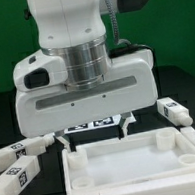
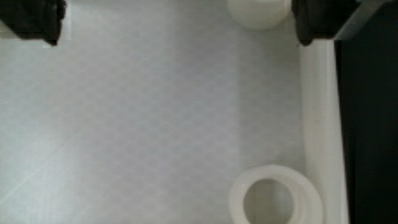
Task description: Assemble desk
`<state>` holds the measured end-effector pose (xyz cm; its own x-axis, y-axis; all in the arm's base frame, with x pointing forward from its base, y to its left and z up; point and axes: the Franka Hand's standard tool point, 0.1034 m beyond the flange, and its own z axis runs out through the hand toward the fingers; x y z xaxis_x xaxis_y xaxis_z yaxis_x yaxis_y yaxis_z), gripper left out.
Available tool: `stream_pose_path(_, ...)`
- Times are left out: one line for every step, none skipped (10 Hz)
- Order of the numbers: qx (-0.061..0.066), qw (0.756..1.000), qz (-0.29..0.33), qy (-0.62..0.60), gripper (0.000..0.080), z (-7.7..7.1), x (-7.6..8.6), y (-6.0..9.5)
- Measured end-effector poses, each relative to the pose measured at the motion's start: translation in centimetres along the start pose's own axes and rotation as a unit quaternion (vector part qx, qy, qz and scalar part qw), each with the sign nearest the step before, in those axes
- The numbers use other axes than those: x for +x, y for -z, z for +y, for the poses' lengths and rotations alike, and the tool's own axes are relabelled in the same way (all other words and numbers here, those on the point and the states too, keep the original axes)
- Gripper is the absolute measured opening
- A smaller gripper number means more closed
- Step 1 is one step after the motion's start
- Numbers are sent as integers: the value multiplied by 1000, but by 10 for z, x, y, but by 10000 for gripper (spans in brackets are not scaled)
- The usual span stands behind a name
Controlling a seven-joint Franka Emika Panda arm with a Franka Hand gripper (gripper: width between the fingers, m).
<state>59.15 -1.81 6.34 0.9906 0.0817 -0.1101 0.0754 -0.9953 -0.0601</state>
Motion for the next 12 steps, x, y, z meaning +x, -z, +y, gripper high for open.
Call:
stream_pose_path(0,1000,-1,1,649,-1,0,-1)
stream_pose_path(0,1000,3,4,649,-9,-1,-3)
stream_pose_path(0,1000,5,5,649,-31,-7,-2)
stream_pose_path(-4,1000,16,12,649,-65,-19,3)
stream_pose_path(-13,999,29,13,649,-98,-37,6)
stream_pose_path(-18,999,27,7,649,-113,-52,1)
stream_pose_path(-16,999,25,16,649,-109,-51,0)
stream_pose_path(-16,999,25,13,649,-107,-50,0)
stream_pose_path(-16,999,25,15,649,-108,-51,-1)
stream_pose_path(-17,999,27,9,649,-111,-52,0)
stream_pose_path(-15,999,34,-2,649,-131,-61,1)
stream_pose_path(-14,999,34,5,649,-156,-89,-3)
